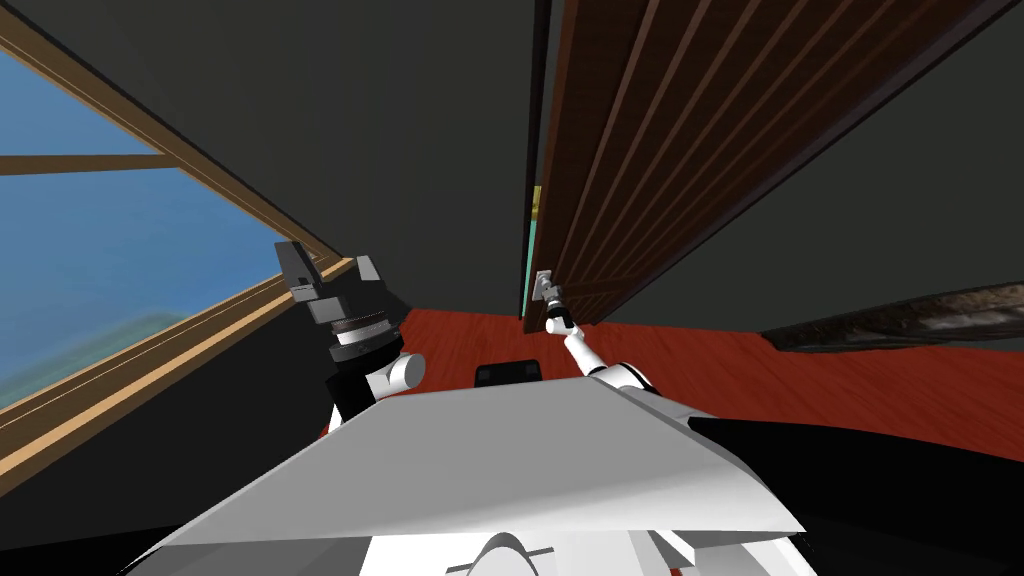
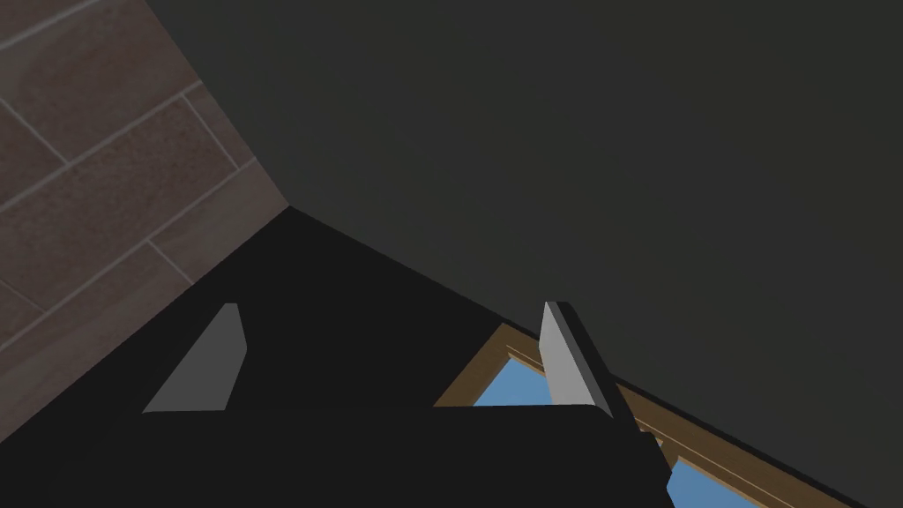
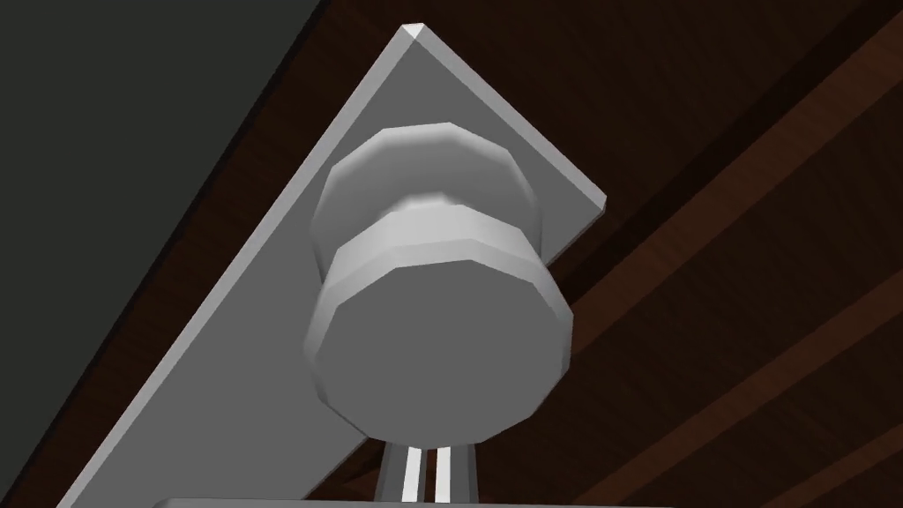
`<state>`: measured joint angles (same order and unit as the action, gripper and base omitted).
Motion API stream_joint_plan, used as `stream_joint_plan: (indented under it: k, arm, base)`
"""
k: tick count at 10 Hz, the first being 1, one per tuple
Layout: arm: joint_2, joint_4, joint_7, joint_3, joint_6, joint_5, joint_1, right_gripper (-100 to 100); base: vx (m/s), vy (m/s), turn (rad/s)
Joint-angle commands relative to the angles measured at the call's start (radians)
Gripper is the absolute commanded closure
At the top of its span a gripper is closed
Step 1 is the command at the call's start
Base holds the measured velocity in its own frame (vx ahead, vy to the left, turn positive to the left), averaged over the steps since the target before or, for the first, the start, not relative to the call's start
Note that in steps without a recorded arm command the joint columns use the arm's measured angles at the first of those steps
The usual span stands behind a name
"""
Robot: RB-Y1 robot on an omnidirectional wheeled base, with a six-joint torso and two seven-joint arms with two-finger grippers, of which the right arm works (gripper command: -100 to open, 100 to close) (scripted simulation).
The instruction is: Pull the door open
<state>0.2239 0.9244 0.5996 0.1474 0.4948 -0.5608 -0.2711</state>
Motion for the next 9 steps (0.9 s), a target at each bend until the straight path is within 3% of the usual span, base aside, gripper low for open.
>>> stream_joint_plan:
  k: [1, 5, 9]
  arm:
    - [0.0, 0.008, 0.034, 0.005, -0.006, -0.023, 0.004, -100]
    - [-0.001, 0.029, 0.117, 0.016, -0.019, -0.08, 0.013, -100]
    - [-0.003, 0.055, 0.223, 0.03, -0.037, -0.152, 0.024, -100]
  base:
    - [-0.054, -0.061, 0.09]
    - [-0.118, -0.004, 0.077]
    - [-0.097, -0.059, 0.097]
